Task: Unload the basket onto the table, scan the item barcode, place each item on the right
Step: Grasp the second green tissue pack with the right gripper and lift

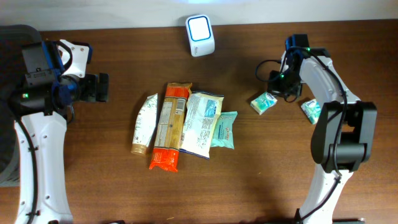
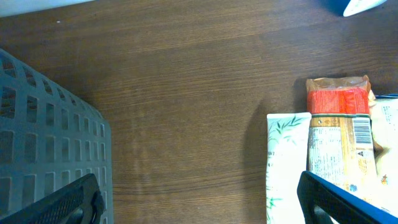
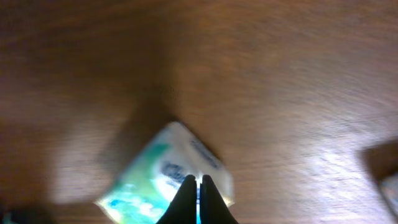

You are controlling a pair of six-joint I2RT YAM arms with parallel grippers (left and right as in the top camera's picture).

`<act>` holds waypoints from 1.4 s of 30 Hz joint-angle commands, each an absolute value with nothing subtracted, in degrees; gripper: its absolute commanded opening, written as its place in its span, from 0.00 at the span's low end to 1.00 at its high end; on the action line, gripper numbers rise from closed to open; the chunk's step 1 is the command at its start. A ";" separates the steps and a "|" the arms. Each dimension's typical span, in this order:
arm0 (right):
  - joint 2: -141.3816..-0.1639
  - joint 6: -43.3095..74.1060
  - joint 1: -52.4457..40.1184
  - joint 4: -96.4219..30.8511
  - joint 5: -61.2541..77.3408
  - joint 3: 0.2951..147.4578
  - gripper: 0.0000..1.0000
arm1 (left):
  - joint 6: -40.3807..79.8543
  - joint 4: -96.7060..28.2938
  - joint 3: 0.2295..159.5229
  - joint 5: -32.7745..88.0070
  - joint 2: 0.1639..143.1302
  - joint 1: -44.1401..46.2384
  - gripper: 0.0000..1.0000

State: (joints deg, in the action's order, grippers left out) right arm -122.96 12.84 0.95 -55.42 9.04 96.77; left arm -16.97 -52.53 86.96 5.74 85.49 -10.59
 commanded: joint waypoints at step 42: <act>-126.50 12.51 -10.81 -63.48 2.83 98.98 0.39 | -17.67 -52.40 87.22 6.15 84.53 -10.79 0.99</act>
